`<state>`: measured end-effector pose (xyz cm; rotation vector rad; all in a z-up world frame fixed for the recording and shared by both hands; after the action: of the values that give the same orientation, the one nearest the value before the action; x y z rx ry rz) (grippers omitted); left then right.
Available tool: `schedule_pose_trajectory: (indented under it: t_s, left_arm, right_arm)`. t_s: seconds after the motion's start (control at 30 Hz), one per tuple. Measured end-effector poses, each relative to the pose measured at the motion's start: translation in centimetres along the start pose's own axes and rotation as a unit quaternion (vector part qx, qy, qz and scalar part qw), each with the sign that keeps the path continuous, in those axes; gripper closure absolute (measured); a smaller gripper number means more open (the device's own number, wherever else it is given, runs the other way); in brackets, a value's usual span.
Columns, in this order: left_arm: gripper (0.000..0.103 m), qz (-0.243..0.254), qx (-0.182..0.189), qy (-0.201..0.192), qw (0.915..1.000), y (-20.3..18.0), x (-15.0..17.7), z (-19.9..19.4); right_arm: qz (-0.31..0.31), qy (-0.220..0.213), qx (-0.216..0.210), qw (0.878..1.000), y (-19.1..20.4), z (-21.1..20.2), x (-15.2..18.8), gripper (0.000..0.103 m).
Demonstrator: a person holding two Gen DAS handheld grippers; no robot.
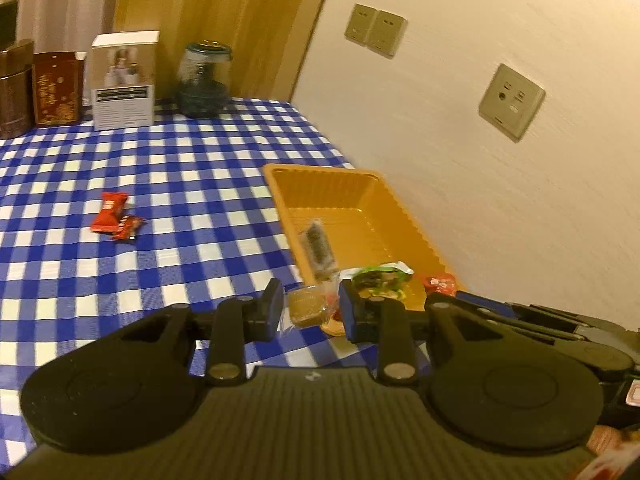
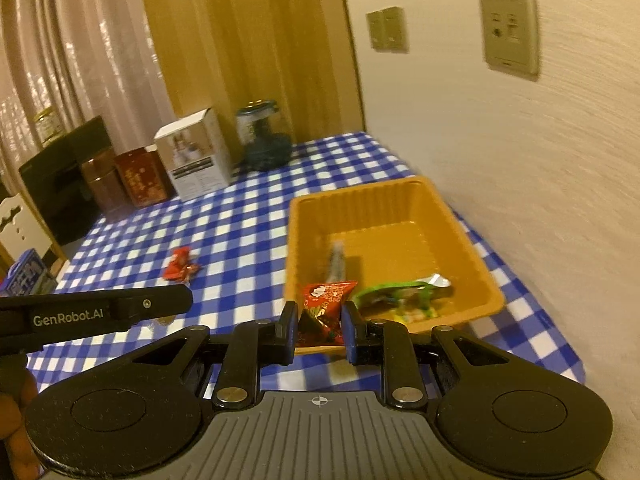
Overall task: Organize snacks
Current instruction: 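Carry the red candy and biscuit packet over the orange tray with both grippers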
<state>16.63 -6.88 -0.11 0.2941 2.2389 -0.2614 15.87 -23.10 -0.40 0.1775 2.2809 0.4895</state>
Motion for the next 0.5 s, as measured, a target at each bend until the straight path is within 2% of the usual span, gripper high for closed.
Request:
schedule_pose_trajectory:
  t_s: [0.5]
  left_arm:
    - [0.076,0.017,0.026,0.013,0.9994,-3.3,-1.8,5.4]
  right_arm:
    - [0.035,-0.009,0.021,0.999,-5.1,1.3,-2.4,0.079]
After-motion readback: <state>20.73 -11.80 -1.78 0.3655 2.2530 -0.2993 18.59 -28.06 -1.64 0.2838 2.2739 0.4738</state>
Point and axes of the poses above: each gripper's, at about its wrist camera, not at the fingertips, and z roughly the way its jaws point, y to its left, x to its underside, the point moved 4 cm from there along z, roughly the way its jaws point, and after that the axes turned 15 degrees about z, right-handed, at the moved point
